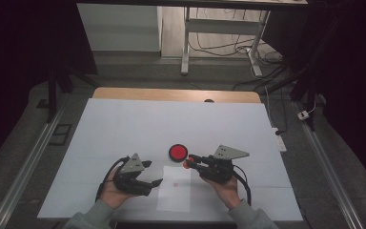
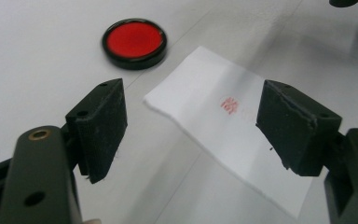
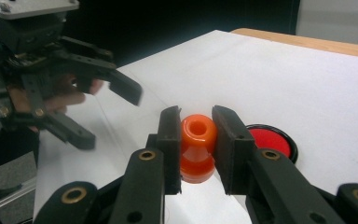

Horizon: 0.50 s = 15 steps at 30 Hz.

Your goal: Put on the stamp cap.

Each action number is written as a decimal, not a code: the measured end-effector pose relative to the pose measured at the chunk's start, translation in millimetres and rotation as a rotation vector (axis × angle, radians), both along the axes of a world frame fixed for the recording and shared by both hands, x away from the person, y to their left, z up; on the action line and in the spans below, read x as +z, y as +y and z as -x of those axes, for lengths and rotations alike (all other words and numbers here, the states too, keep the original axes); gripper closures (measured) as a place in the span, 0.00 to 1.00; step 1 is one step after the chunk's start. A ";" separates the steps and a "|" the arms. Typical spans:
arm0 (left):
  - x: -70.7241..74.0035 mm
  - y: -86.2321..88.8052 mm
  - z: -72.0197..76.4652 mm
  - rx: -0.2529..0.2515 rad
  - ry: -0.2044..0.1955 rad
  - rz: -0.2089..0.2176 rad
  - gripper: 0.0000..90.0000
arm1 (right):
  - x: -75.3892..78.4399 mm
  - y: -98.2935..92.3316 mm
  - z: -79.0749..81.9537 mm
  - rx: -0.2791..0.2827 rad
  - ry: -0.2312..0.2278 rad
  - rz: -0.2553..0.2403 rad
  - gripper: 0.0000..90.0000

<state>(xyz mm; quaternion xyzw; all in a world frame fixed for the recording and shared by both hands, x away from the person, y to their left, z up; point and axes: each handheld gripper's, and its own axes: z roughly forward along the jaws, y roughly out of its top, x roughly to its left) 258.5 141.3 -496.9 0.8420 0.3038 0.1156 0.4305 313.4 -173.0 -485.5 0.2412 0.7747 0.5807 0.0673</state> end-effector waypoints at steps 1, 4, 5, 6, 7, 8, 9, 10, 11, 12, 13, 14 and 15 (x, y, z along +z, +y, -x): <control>-0.1 6.3 2.0 0.010 0.001 0.002 0.27 | 0.2 -0.4 -0.2 -0.002 0.000 0.001 0.81; -0.8 19.9 6.7 0.028 0.005 0.010 0.28 | 0.6 -2.0 -1.5 -0.009 -0.007 0.005 0.81; -1.2 24.7 8.4 0.034 0.007 0.013 0.28 | 0.8 -2.6 -1.8 -0.012 -0.009 0.006 0.81; -1.7 29.5 10.1 0.039 0.006 0.013 0.28 | 0.9 -3.2 -2.2 -0.014 -0.010 0.008 0.81; -2.5 35.2 12.5 0.047 0.005 0.015 0.28 | 1.1 -3.8 -2.5 -0.017 -0.012 0.009 0.81; -3.2 38.7 14.3 0.057 0.002 0.018 0.29 | 1.4 -4.6 -2.9 -0.020 -0.014 0.011 0.81; -4.3 43.5 16.4 0.069 -0.001 0.022 0.29 | 1.6 -5.0 -3.0 -0.022 -0.016 0.013 0.81; -5.4 47.9 18.4 0.079 0.003 0.025 0.30 | 1.8 -5.5 -3.3 -0.024 -0.019 0.015 0.81; -6.5 52.0 20.3 0.089 0.002 0.027 0.30 | 2.0 -6.1 -3.6 -0.026 -0.021 0.016 0.81; -7.5 56.2 22.0 0.096 0.001 0.025 0.30 | 2.1 -6.7 -4.0 -0.026 -0.023 0.018 0.81; -8.7 59.5 23.4 0.103 0.002 0.024 0.30 | 2.2 -7.0 -4.2 -0.028 -0.022 0.017 0.81; -9.6 62.5 24.4 0.107 0.001 0.019 0.30 | 2.1 -7.3 -4.6 -0.030 -0.022 0.018 0.81; -10.5 64.8 24.9 0.114 -0.002 0.017 0.31 | 1.9 -7.6 -5.0 -0.031 -0.023 0.020 0.81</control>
